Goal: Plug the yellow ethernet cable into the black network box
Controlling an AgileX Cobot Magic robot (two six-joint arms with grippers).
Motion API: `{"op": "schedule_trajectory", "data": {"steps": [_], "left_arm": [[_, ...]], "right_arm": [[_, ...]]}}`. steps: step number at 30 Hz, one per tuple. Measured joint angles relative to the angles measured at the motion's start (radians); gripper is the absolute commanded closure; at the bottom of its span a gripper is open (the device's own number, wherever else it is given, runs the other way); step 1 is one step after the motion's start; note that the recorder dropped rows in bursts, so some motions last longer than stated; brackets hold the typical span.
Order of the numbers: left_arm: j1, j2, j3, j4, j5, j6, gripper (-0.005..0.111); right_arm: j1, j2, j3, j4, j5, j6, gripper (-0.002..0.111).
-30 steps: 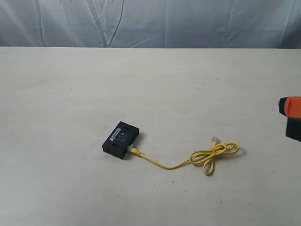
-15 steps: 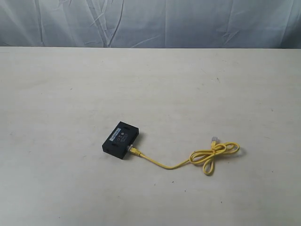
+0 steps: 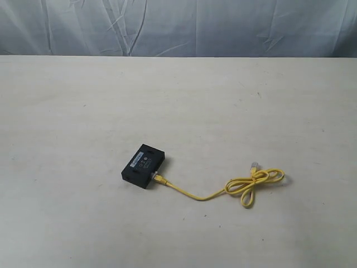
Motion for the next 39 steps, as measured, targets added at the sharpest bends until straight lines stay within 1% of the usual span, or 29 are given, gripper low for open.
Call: {"op": "schedule_trajectory", "data": {"steps": [6,13,20,25,32,39], "left_arm": [[0.0,0.0,0.0,0.0,0.002,0.0,0.107],[0.0,0.0,0.0,0.0,0.002,0.0,0.107],[0.0,0.0,0.0,0.0,0.002,0.0,0.107],[0.0,0.0,0.0,0.0,0.002,0.0,0.107],[0.0,0.0,0.0,0.0,0.002,0.0,0.107],[0.0,0.0,0.0,0.0,0.002,0.0,0.107]], "right_arm": [[0.0,-0.018,0.045,-0.012,0.0,-0.073,0.109],[0.0,-0.028,0.1,-0.014,0.0,-0.093,0.109],[0.0,-0.131,0.25,-0.014,-0.012,-0.093,0.109],[0.0,-0.164,0.357,-0.002,-0.102,-0.093,0.109],[0.0,-0.166,0.464,0.006,-0.132,-0.093,0.109],[0.0,-0.166,0.49,0.006,-0.169,-0.093,0.109]]}}
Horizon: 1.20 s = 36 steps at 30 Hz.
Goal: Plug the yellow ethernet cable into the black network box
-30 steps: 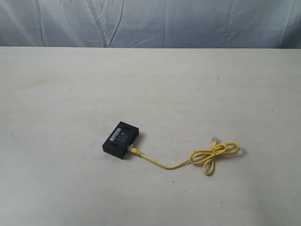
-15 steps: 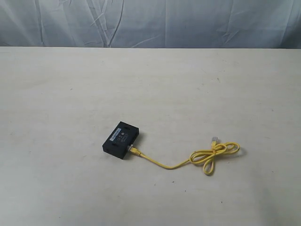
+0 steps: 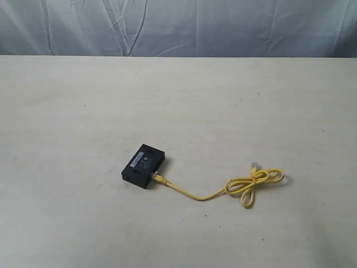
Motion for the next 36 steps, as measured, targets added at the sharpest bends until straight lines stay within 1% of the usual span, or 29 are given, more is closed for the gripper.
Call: {"op": "schedule_trajectory", "data": {"steps": [20,22,24,25,26,27,29,31,33,36], "left_arm": [[0.0,-0.003,0.0,0.0,0.0,0.0,0.107],[0.015,-0.039,0.01,0.014,0.0,0.0,0.107],[0.031,-0.102,0.054,0.007,-0.01,0.0,0.107],[0.031,-0.165,0.115,0.007,-0.018,0.0,0.107],[0.031,-0.194,0.145,0.014,-0.022,0.0,0.107],[0.031,-0.267,0.231,0.034,-0.042,0.0,0.107],[0.031,-0.375,0.364,0.071,-0.086,0.0,0.107],[0.031,-0.449,0.463,0.092,-0.119,0.0,0.107],[0.031,-0.463,0.526,0.096,-0.139,0.0,0.107],[0.031,-0.466,0.54,0.109,-0.153,0.0,0.107]], "right_arm": [[0.0,0.0,0.0,0.003,-0.005,0.002,0.109],[0.0,0.0,0.0,0.003,-0.005,0.002,0.109],[0.0,0.0,0.0,0.003,-0.005,0.002,0.109],[0.0,0.0,0.0,0.003,-0.005,0.002,0.109],[0.0,0.0,0.0,0.003,-0.005,0.002,0.109],[0.0,0.0,0.0,0.003,-0.005,0.002,0.109],[0.0,0.0,0.0,0.003,-0.005,0.002,0.109],[0.0,0.0,0.0,0.003,-0.005,0.002,0.109],[0.0,0.0,0.0,0.003,-0.005,0.002,0.109],[0.0,0.0,0.0,0.003,-0.003,0.002,0.109]]}}
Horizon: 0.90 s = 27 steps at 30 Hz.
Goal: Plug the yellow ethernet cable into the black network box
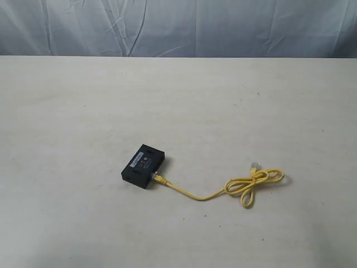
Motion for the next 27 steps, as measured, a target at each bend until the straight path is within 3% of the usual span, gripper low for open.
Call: {"op": "schedule_trajectory", "data": {"steps": [8,20,27], "left_arm": [[0.0,0.0,0.0,0.012,-0.011,-0.015,0.107],[0.0,0.0,0.0,0.112,-0.017,-0.489,0.107],[0.0,0.0,0.0,0.128,-0.017,-0.524,0.107]], "right_arm": [[0.0,0.0,0.0,0.0,0.0,0.0,0.109],[0.0,0.0,0.0,0.0,0.0,0.0,0.109],[0.0,0.0,0.0,0.0,0.0,0.0,0.109]]}}
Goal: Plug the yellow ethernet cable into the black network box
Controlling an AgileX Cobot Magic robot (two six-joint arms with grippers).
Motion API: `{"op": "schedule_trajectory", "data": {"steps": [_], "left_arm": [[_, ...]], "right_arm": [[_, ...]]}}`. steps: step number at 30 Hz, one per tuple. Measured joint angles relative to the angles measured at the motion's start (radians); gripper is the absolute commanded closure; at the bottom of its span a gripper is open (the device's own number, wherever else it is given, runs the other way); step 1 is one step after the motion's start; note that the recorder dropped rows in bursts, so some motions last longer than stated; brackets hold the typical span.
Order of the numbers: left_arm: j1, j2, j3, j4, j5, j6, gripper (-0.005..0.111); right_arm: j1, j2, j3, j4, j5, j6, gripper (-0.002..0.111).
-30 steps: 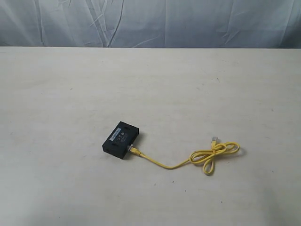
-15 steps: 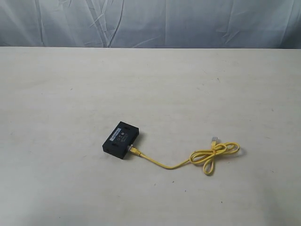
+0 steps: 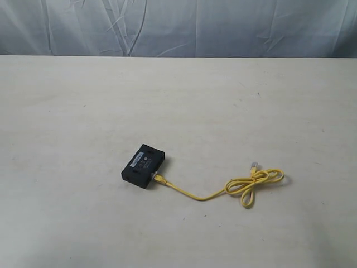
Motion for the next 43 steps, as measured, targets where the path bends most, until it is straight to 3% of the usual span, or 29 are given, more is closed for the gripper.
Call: {"op": "schedule_trajectory", "data": {"steps": [43], "left_arm": [[0.0,0.0,0.0,0.017,-0.014,-0.004,0.107]], "right_arm": [[0.0,0.0,0.0,0.004,0.0,0.0,0.109]]}}
